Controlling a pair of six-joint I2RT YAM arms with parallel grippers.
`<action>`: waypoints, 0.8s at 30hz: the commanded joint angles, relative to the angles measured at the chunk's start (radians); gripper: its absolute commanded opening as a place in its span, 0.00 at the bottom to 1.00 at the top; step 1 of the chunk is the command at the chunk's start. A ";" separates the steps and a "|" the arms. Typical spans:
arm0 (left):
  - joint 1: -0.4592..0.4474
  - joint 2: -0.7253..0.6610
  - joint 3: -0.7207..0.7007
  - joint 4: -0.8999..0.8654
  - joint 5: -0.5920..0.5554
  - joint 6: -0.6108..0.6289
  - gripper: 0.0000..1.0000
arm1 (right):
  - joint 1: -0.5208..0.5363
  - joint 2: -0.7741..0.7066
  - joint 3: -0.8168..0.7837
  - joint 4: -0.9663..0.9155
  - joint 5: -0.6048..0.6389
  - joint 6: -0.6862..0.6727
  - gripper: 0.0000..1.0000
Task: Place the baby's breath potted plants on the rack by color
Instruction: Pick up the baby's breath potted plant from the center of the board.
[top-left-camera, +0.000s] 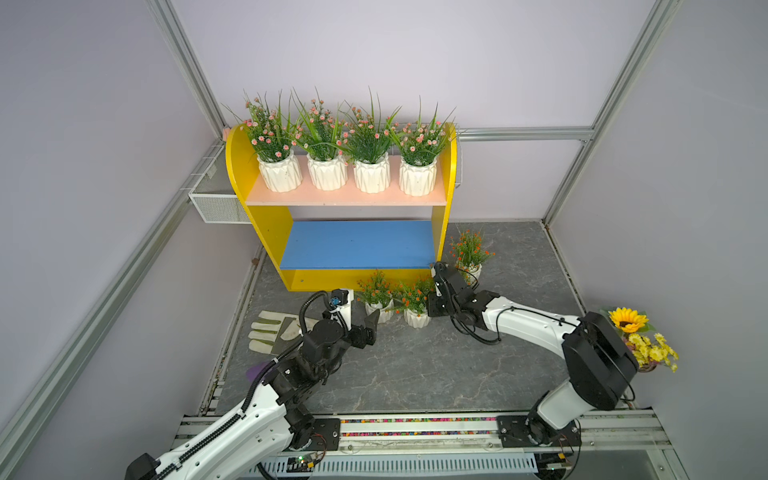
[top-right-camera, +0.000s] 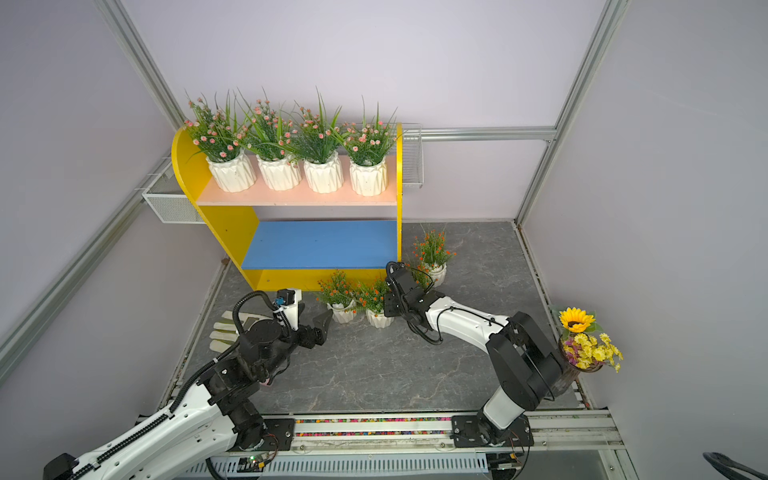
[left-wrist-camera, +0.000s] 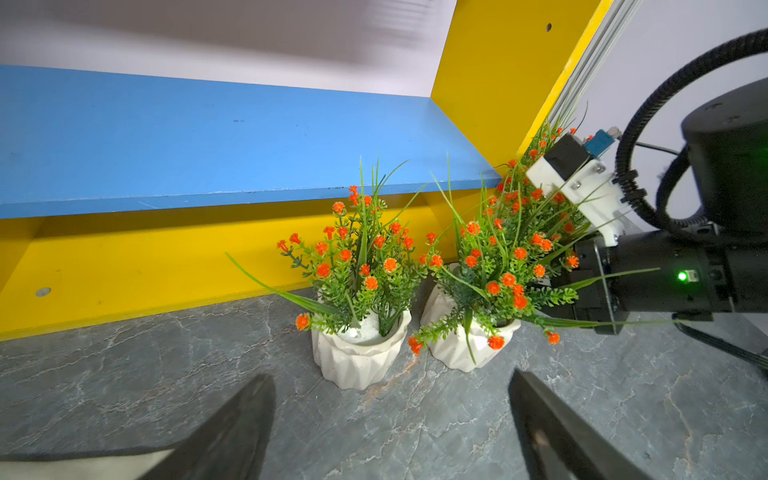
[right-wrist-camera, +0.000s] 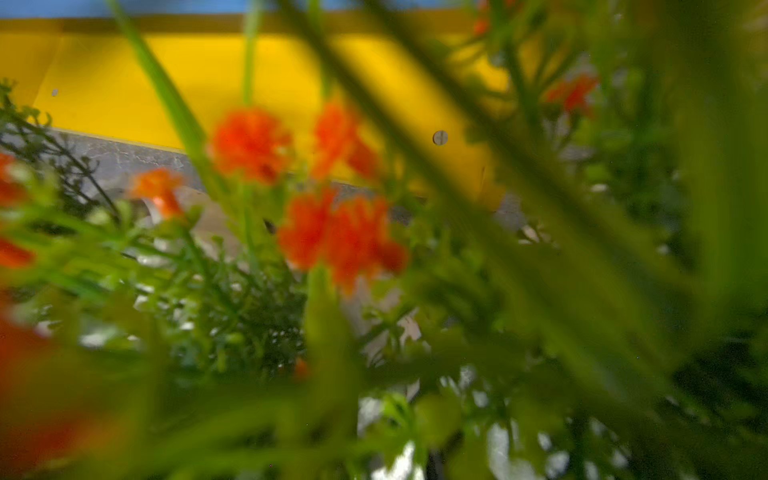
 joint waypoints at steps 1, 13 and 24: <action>-0.004 -0.024 -0.002 -0.020 -0.017 -0.020 0.90 | 0.008 0.016 0.017 -0.022 0.035 0.006 0.29; -0.003 -0.031 -0.016 -0.026 -0.031 -0.038 0.91 | 0.014 0.071 0.040 -0.016 0.013 0.018 0.22; -0.003 -0.015 -0.015 -0.024 -0.037 -0.064 0.94 | 0.017 0.024 0.063 -0.094 -0.012 -0.014 0.12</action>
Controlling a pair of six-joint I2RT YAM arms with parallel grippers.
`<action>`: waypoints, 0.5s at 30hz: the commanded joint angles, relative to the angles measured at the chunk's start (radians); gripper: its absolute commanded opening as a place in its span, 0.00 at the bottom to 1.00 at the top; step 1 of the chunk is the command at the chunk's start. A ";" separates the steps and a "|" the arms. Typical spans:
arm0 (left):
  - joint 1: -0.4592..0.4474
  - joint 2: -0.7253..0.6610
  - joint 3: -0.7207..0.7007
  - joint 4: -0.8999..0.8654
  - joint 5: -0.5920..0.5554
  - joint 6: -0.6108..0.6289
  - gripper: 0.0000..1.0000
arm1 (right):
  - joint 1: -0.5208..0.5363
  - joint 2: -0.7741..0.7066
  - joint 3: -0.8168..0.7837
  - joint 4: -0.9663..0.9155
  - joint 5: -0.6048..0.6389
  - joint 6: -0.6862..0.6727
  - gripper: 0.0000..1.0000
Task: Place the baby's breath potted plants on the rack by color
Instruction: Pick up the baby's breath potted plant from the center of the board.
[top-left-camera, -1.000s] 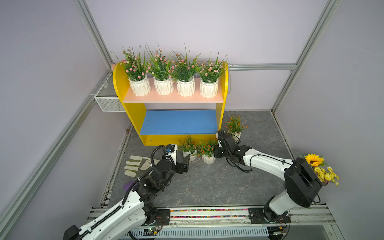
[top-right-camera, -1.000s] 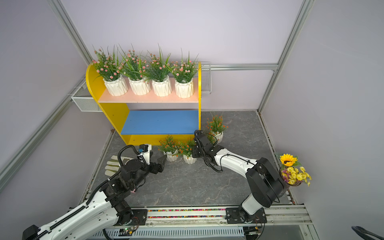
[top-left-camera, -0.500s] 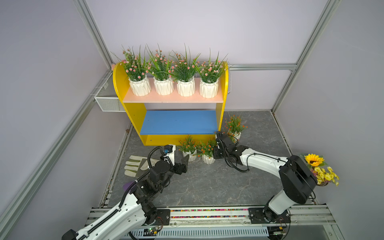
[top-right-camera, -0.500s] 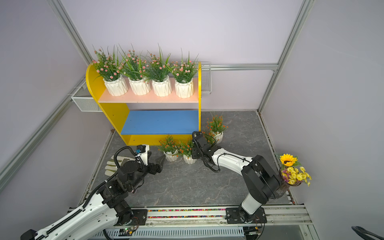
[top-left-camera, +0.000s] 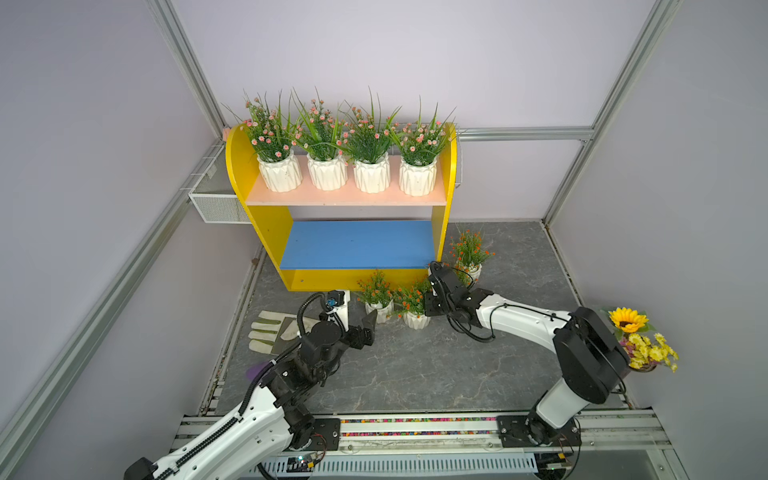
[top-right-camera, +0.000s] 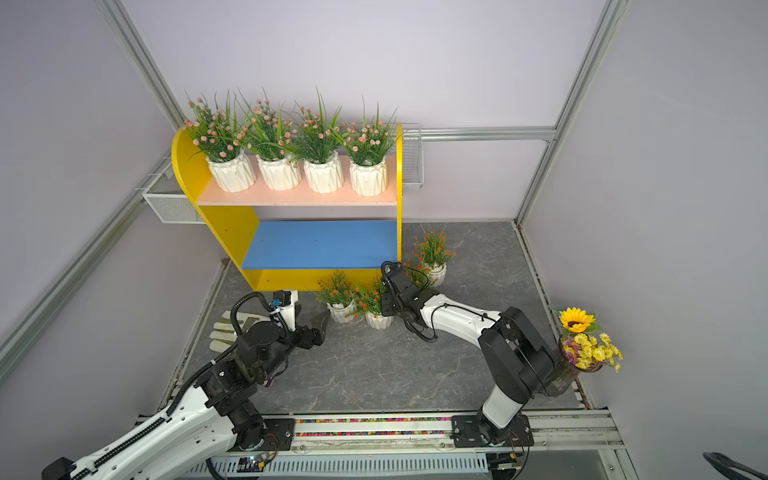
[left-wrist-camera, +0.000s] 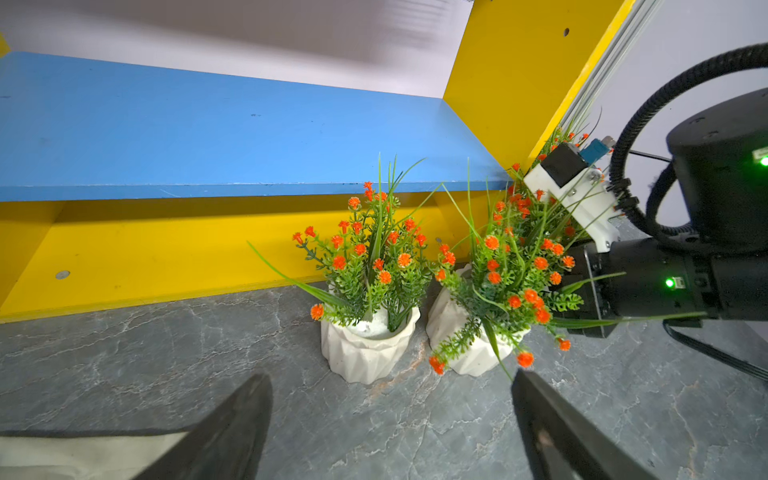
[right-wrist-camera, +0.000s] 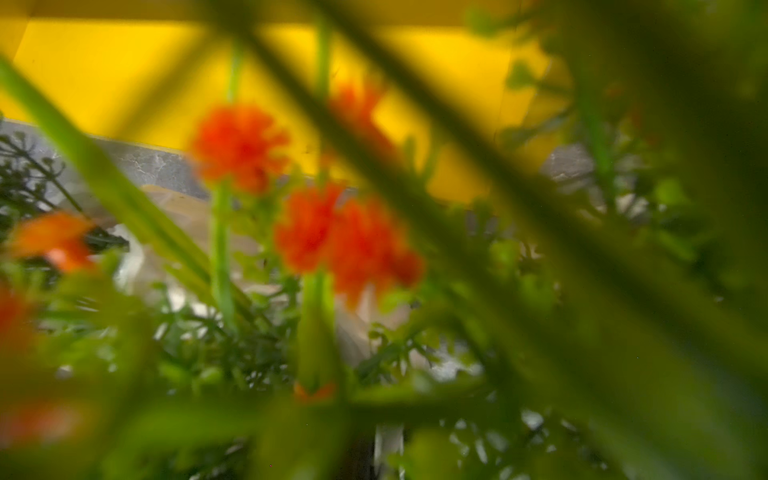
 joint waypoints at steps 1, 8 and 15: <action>-0.003 0.006 -0.013 0.010 -0.008 -0.034 0.95 | 0.007 -0.036 0.018 -0.071 -0.031 -0.017 0.12; -0.004 0.019 -0.036 0.041 0.004 -0.055 0.99 | 0.005 -0.129 0.011 -0.118 -0.078 -0.041 0.11; -0.005 0.026 -0.069 0.095 0.076 -0.042 1.00 | 0.004 -0.232 -0.002 -0.175 -0.113 -0.060 0.10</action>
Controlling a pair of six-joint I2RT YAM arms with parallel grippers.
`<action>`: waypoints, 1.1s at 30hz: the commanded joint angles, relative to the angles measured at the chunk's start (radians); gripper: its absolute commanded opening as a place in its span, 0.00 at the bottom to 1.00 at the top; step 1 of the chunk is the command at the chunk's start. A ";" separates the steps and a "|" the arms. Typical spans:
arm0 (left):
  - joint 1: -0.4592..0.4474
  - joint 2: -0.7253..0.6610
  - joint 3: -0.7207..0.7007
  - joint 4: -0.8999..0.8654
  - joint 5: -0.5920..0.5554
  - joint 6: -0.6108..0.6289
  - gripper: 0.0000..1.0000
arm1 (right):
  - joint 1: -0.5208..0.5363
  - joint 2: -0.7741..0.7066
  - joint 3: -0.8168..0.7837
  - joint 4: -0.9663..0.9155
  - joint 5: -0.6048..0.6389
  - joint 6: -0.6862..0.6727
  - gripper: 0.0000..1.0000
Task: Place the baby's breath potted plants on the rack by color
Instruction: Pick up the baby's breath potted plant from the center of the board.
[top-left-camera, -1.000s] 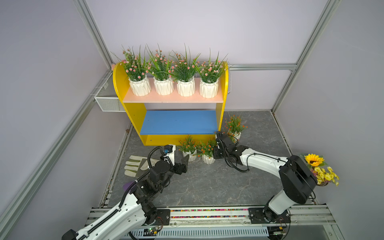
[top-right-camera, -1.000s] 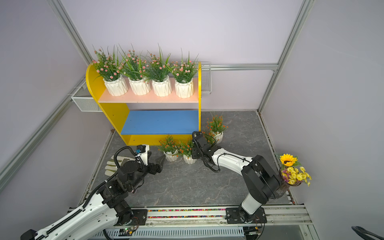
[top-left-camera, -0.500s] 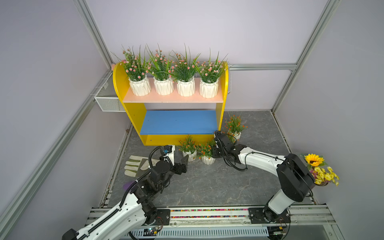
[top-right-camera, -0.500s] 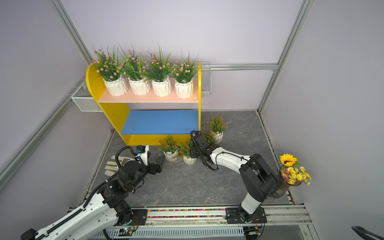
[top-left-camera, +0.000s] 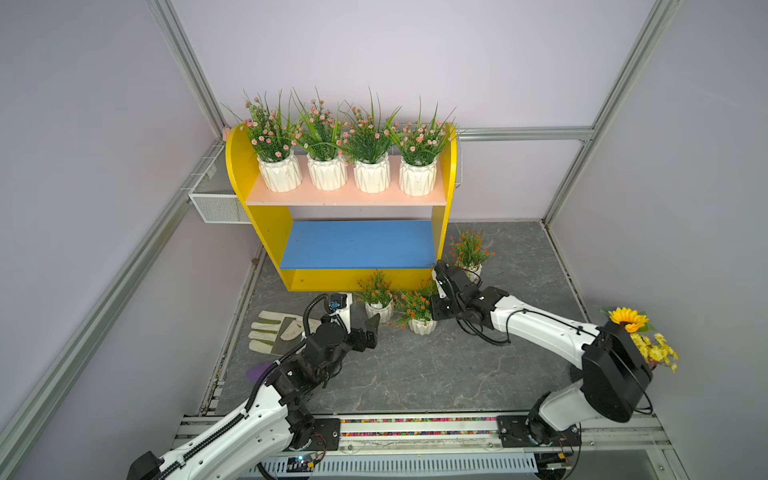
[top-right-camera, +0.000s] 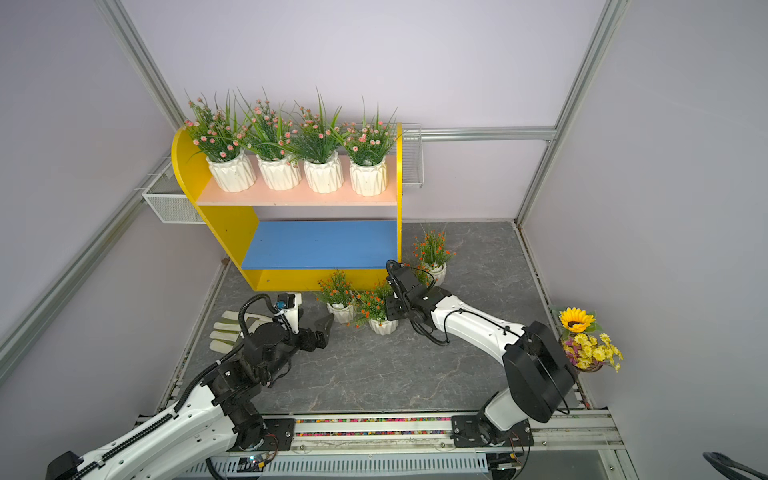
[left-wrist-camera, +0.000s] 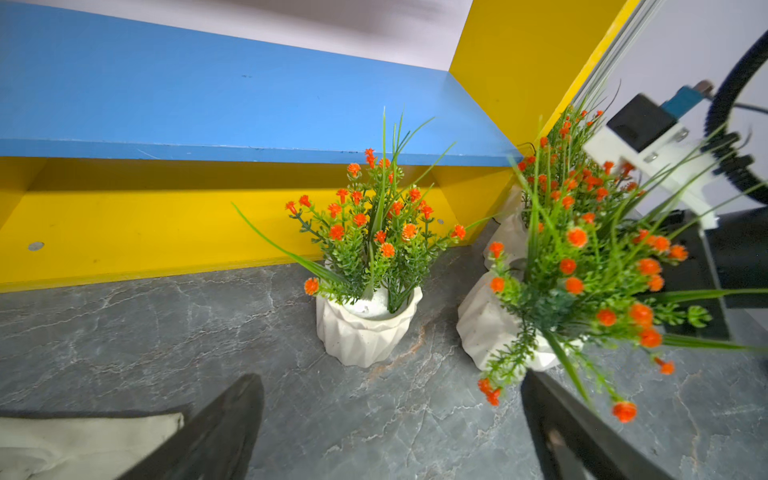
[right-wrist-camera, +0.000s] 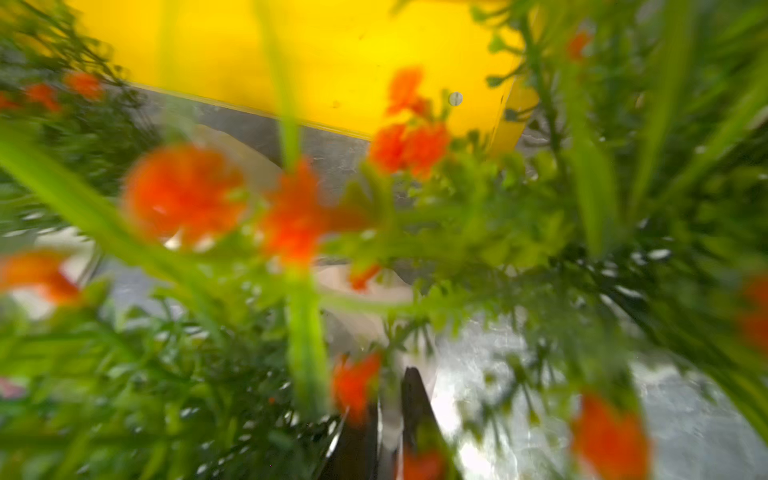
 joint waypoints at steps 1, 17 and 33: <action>-0.004 -0.005 -0.018 0.054 0.059 -0.007 1.00 | 0.002 -0.075 -0.004 0.002 -0.044 -0.013 0.11; -0.083 0.111 -0.036 0.202 0.219 0.076 1.00 | -0.007 -0.126 0.018 -0.024 -0.164 -0.037 0.11; -0.172 0.261 0.021 0.320 0.258 0.157 1.00 | -0.006 -0.115 0.023 -0.014 -0.197 -0.034 0.11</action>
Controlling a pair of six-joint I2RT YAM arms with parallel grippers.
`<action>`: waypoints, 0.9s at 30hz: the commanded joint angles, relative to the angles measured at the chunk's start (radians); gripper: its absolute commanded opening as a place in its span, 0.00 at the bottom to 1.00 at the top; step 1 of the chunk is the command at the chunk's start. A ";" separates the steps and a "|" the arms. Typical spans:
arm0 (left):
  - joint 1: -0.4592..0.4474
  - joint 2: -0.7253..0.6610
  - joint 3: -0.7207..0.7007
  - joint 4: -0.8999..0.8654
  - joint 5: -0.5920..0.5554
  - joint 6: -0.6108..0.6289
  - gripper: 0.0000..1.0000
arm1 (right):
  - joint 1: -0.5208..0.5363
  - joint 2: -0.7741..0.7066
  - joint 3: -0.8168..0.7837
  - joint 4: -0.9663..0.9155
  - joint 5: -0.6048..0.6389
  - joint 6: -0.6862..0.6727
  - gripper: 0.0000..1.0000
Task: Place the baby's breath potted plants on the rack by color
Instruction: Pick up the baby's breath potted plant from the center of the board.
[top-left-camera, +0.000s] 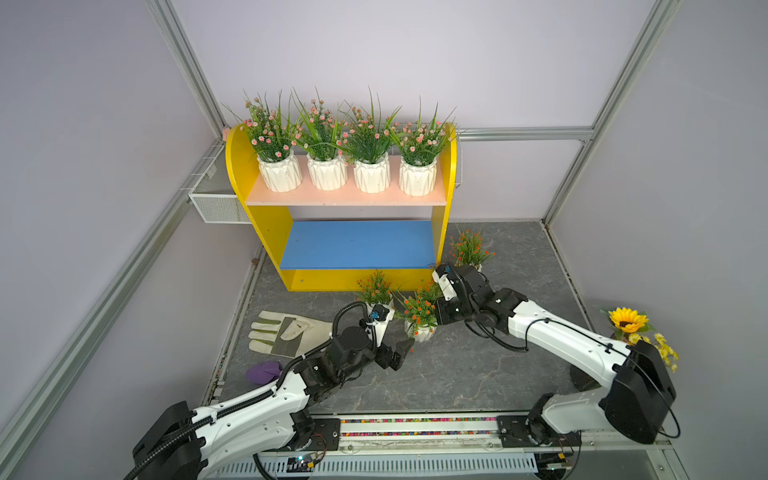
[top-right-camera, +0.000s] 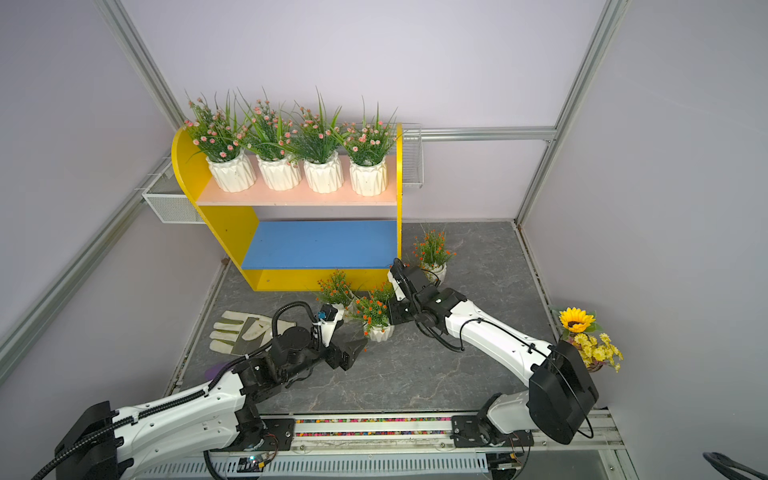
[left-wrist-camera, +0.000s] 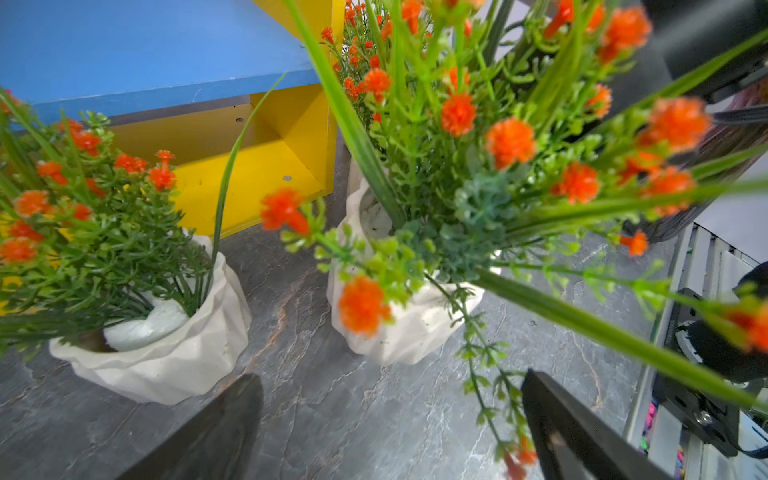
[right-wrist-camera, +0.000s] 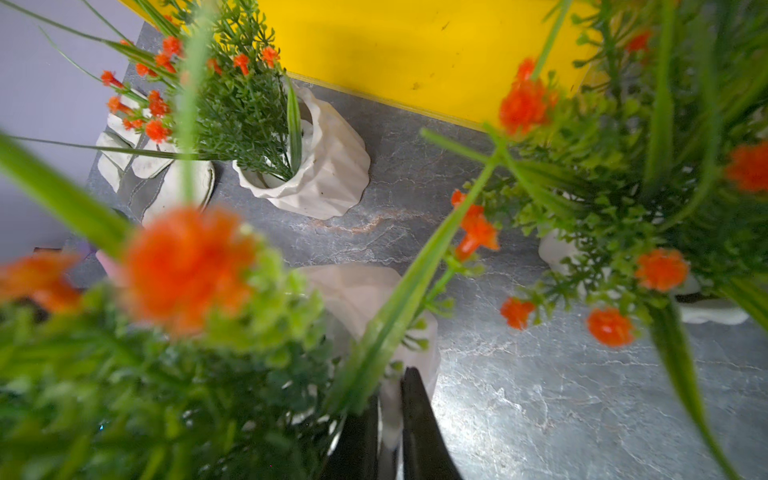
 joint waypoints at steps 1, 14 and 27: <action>-0.005 0.016 0.039 0.058 0.025 0.022 1.00 | -0.003 -0.013 0.024 0.056 -0.044 0.004 0.11; -0.015 0.112 0.074 0.136 0.069 0.039 1.00 | 0.008 -0.003 0.018 0.087 -0.063 0.018 0.11; -0.022 0.226 0.123 0.181 0.069 0.045 1.00 | 0.019 -0.017 0.010 0.087 -0.059 0.014 0.11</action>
